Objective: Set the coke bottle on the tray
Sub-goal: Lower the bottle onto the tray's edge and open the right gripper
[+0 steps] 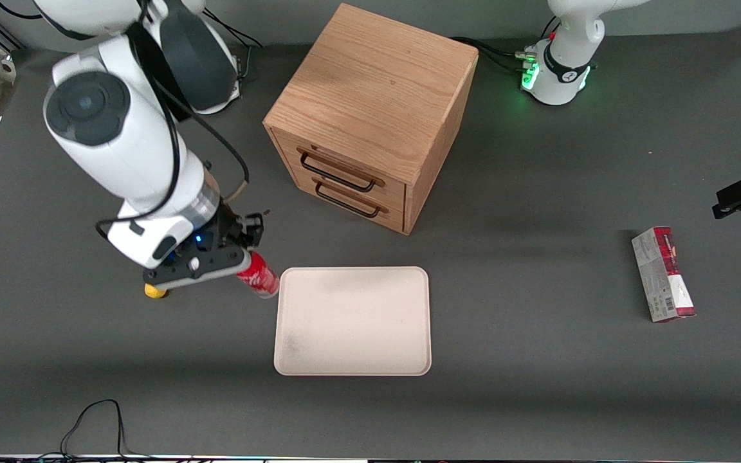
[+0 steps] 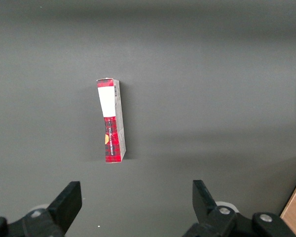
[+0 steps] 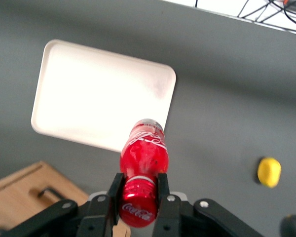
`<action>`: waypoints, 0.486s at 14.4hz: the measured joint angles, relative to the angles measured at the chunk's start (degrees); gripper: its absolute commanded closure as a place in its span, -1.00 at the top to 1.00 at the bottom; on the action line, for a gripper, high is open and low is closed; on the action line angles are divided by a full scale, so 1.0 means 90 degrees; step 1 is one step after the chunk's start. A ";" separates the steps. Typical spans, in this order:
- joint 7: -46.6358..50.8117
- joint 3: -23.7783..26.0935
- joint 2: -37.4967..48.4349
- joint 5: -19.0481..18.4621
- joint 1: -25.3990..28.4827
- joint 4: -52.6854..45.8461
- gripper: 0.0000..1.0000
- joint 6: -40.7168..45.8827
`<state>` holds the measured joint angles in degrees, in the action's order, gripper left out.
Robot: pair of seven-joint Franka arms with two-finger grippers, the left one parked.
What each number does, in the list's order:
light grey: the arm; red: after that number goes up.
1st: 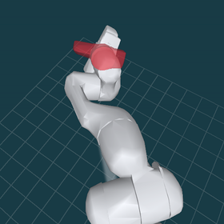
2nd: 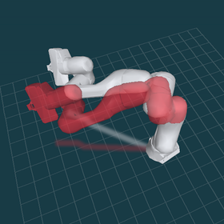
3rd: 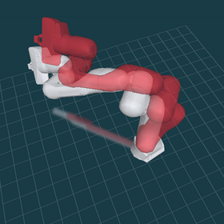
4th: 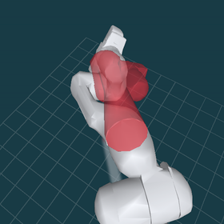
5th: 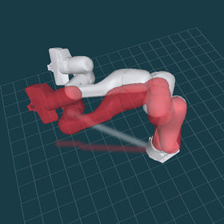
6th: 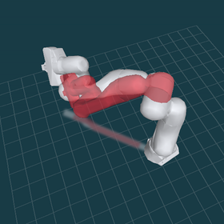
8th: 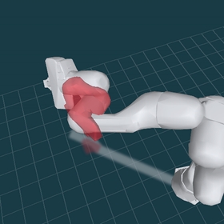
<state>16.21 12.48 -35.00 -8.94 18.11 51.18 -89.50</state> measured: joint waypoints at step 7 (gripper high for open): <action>0.0000 -0.0083 -0.1357 -0.0002 -0.0069 -0.0028 -1.00 -0.1411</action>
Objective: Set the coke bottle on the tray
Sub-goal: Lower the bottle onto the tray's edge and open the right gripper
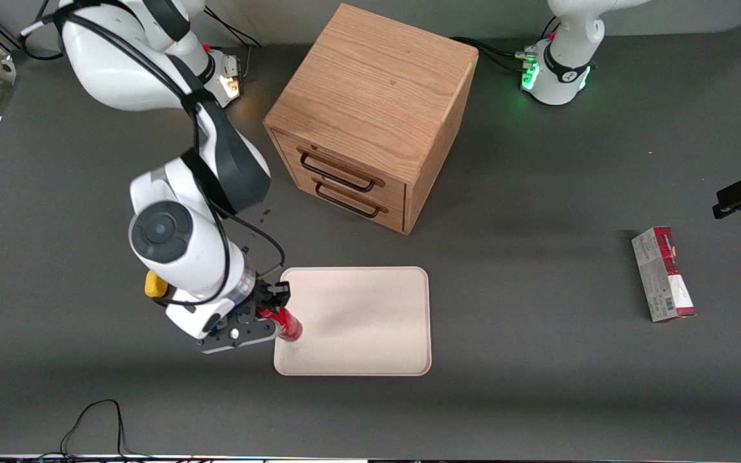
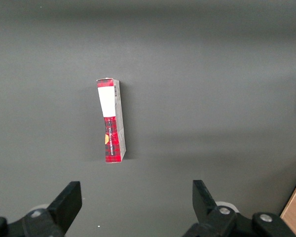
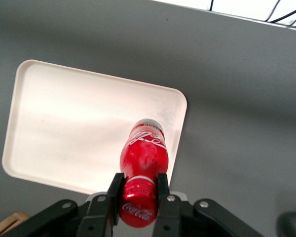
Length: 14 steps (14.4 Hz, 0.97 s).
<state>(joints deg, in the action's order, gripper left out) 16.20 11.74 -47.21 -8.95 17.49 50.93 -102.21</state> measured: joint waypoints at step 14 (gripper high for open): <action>-0.0024 -0.0039 -0.0800 -0.0014 -0.0025 -0.0020 0.52 -0.0506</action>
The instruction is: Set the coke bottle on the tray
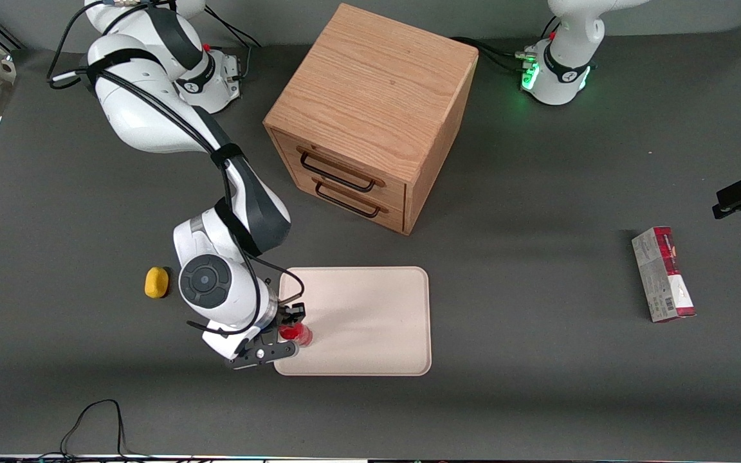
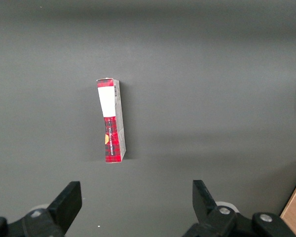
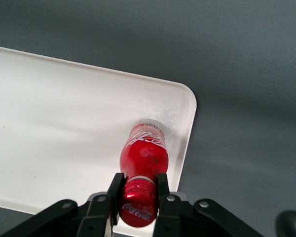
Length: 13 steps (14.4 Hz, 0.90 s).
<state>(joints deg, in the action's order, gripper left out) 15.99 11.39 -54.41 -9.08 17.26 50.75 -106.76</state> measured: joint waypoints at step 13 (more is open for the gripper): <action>0.0716 0.0028 0.0887 0.0000 0.0036 -0.0227 1.00 0.1659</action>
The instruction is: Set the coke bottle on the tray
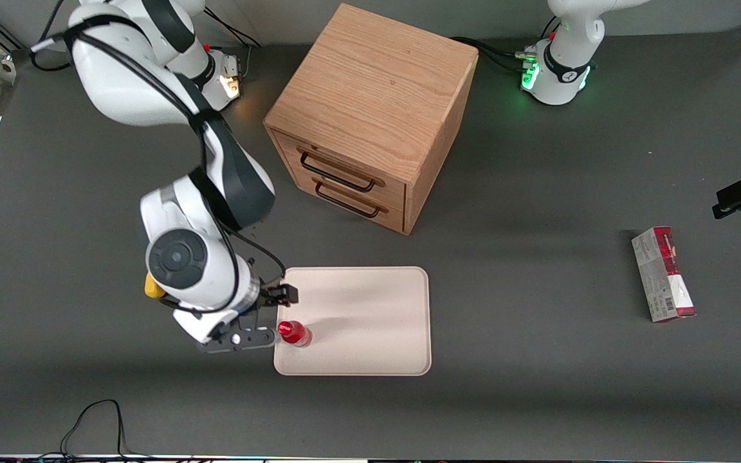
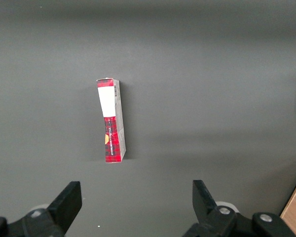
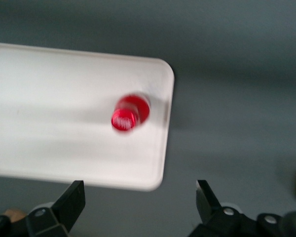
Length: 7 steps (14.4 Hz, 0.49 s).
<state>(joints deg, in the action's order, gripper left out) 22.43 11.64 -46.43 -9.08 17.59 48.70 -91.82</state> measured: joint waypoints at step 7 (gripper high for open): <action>0.0016 -0.0166 0.1535 0.0009 -0.0063 0.0257 1.00 0.1949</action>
<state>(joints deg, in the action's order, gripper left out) 22.58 10.14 -32.62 -9.00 17.02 51.01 -74.28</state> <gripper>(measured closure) 0.000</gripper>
